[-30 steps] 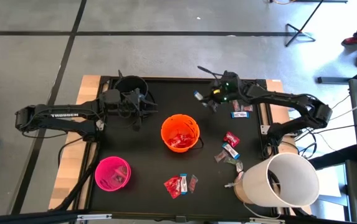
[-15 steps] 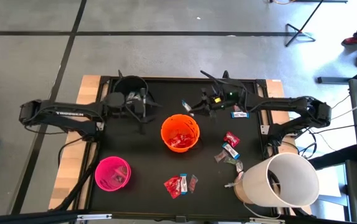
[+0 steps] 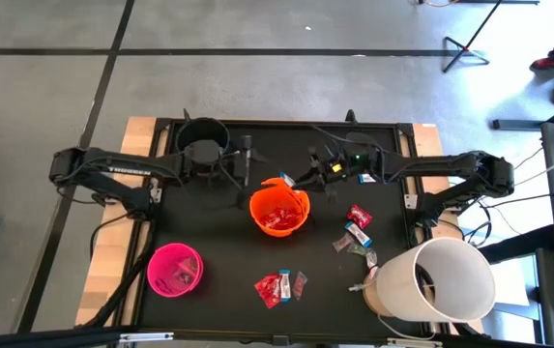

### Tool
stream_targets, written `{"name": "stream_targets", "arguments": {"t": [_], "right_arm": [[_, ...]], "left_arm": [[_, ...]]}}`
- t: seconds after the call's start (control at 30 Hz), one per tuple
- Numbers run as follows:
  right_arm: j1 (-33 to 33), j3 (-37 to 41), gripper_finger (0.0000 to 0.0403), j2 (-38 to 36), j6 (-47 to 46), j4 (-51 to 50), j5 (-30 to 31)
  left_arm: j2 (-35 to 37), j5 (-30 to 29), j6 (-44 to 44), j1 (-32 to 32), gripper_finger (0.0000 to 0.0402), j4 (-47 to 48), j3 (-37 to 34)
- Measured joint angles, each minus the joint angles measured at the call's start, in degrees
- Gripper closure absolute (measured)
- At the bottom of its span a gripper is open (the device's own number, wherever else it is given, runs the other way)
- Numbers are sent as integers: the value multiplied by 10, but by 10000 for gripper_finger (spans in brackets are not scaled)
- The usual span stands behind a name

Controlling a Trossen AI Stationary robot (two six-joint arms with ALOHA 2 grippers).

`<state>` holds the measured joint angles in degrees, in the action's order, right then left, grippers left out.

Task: Sort candy
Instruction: Put the white chocolate into the black bucket

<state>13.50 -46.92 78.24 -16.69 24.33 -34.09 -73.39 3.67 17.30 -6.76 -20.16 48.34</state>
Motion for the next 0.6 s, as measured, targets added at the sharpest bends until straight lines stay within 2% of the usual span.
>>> {"name": "stream_targets", "arguments": {"t": [0.23, 0.6], "right_arm": [[-6, 0, 343, 0, 0, -4, 0], [-5, 0, 343, 0, 2, -7, 0]], "left_arm": [[-49, 69, 9, 4, 149, 3, 37], [-103, 69, 19, 8, 157, 17, 69]]}}
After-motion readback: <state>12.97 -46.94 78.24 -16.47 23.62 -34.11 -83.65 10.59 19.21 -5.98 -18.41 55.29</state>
